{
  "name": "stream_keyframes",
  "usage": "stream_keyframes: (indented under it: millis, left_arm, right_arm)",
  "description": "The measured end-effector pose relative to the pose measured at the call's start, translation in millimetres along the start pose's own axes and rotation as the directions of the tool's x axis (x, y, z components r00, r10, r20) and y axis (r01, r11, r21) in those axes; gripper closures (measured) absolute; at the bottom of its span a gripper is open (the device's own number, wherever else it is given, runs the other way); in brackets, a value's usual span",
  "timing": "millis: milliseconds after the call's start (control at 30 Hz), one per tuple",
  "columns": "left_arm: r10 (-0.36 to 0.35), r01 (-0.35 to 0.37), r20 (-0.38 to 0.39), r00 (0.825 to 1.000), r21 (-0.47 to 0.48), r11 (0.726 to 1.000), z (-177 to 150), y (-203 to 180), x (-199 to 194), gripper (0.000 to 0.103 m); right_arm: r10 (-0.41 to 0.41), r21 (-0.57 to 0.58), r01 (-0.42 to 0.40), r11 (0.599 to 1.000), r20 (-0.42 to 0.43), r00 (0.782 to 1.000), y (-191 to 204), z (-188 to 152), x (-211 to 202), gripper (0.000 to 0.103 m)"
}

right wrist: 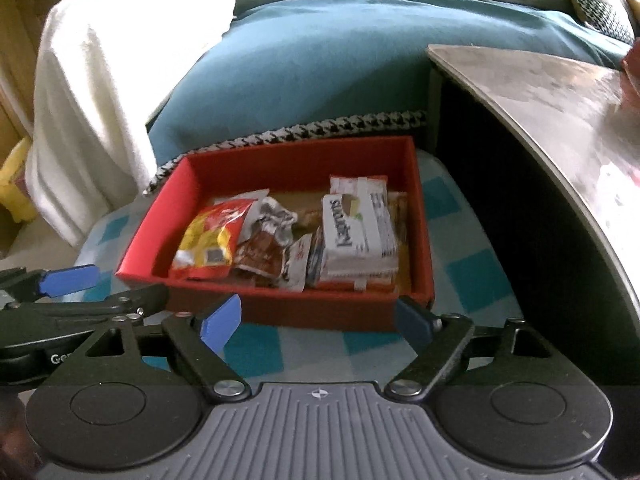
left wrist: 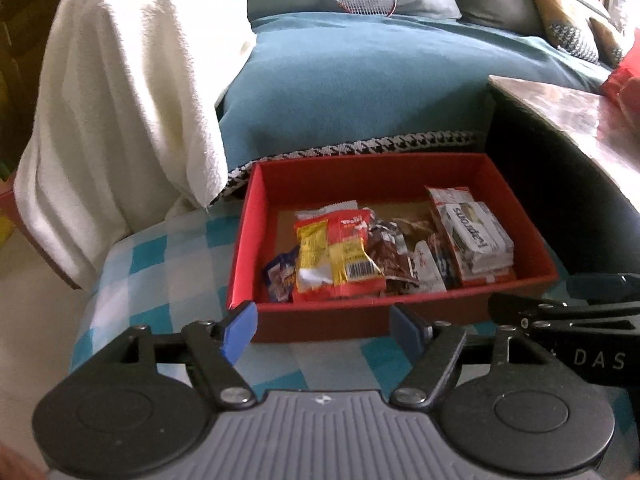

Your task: Organize snacks

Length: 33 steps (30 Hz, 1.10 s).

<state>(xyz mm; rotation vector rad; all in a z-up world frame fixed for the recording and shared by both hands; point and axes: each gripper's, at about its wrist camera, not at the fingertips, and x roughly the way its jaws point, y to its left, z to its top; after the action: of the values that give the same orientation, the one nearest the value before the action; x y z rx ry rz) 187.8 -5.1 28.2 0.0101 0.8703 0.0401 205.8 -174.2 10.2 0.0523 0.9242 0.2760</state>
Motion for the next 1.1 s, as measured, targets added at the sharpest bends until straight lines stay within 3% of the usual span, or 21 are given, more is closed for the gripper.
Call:
stream_keyframes:
  millis: [633, 1100]
  left_arm:
    - [-0.04, 0.039, 0.032, 0.999, 0.039, 0.998, -50.3, -1.2, -60.0, 0.036]
    - [-0.029, 0.027, 0.057, 0.998, 0.051, 0.998, -60.4, -4.3, -74.7, 0.035]
  right_arm:
    - [0.02, 0.039, -0.021, 0.999, 0.03, 0.999, 8.8, -58.4, -58.7, 0.014]
    - [0.028, 0.037, -0.03, 0.999, 0.044, 0.999, 7.9, -69.8, -70.3, 0.014]
